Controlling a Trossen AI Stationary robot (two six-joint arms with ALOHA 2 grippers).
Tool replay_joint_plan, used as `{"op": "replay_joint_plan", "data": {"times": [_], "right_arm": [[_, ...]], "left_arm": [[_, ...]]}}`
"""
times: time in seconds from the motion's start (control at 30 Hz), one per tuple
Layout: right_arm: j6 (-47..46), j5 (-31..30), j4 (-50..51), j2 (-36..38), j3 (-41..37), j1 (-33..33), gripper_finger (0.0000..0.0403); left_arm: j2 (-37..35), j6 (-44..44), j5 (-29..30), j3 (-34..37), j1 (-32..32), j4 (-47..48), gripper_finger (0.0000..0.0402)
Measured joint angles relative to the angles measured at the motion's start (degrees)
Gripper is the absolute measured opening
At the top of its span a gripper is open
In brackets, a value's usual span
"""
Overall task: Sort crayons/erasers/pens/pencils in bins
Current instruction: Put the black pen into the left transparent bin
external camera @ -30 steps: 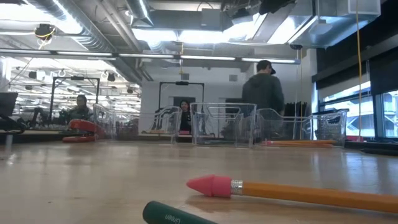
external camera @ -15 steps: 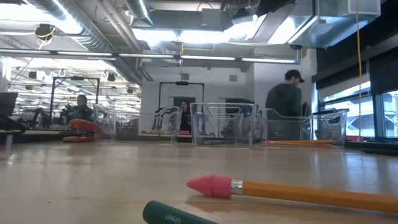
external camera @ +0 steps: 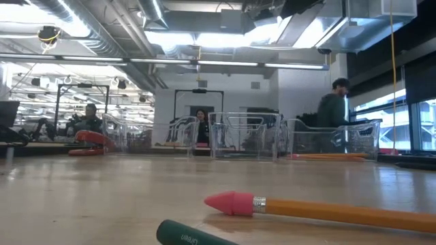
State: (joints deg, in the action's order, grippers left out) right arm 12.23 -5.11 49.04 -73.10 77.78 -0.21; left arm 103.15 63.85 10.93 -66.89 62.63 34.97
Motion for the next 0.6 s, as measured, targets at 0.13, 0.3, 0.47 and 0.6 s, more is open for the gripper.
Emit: {"op": "replay_joint_plan", "data": {"times": [0.13,0.3,0.47,0.6], "right_arm": [[0.0,0.0,0.0,0.0,0.0,0.0,0.0006],[0.0,4.3,0.0,0.0,0.0,0.0,0.0006],[0.1,15.7,0.0,0.0,0.0,0.0,0.0006],[0.1,23.6,-0.5,0.0,0.0,0.0,0.0006]], "left_arm": [[0.0,2.4,1.6,0.0,0.7,-0.9,0.0064],[0.0,2.5,1.7,0.0,1.6,-1.1,0.0064],[0.0,2.1,1.7,0.0,1.7,-1.1,0.0064],[0.5,2.0,1.9,0.0,1.7,-1.4,0.0064]]}}
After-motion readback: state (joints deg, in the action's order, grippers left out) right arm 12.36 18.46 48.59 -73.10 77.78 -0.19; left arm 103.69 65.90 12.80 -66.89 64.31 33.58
